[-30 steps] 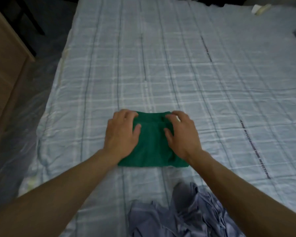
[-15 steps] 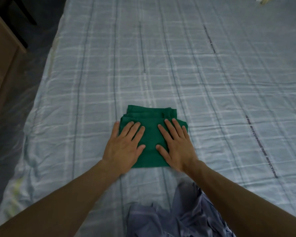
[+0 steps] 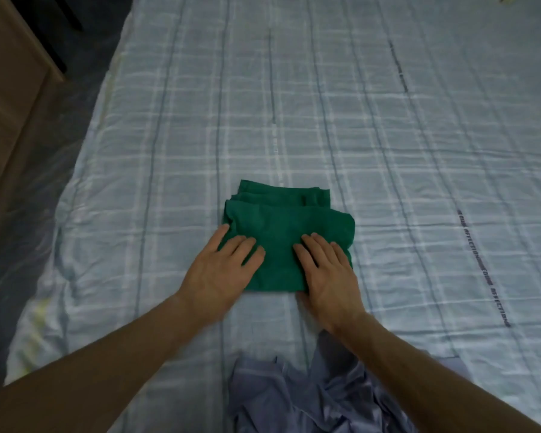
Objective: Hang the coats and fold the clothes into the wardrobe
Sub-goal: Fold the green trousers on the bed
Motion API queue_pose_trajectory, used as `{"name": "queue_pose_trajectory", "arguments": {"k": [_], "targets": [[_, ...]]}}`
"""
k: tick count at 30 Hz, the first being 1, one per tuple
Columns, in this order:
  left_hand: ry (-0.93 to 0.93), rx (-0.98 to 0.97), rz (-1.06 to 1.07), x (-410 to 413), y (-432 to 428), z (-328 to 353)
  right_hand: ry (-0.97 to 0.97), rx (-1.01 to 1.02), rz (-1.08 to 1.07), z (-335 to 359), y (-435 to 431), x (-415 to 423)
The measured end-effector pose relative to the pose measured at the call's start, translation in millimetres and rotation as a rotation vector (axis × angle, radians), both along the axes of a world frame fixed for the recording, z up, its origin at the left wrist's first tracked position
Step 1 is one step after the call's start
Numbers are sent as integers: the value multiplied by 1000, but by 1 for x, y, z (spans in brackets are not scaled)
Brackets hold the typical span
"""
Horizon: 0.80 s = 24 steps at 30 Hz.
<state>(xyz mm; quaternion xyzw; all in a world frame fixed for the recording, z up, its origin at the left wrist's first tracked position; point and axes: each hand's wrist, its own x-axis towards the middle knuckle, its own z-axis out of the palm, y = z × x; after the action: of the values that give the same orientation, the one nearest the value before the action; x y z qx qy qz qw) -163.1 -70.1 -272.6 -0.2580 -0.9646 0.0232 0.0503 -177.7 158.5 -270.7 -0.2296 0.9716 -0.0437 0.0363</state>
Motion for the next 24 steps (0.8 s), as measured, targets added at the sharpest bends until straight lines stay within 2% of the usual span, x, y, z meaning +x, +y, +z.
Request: {"name": "queue_pose_trajectory", "arguments": {"k": [6,13,20,24], "targets": [[108,32,24,-2,7,35,4,-14,-74,31,-9,-7],[25,6,120,38,-1,124,-34,-38,14,120,-4,17],[-25,14,198,152,-7,231,-147,-36,213,221,-9,86],[-49,10,355,241,1,300,-104,-39,368,280,-16,144]]}}
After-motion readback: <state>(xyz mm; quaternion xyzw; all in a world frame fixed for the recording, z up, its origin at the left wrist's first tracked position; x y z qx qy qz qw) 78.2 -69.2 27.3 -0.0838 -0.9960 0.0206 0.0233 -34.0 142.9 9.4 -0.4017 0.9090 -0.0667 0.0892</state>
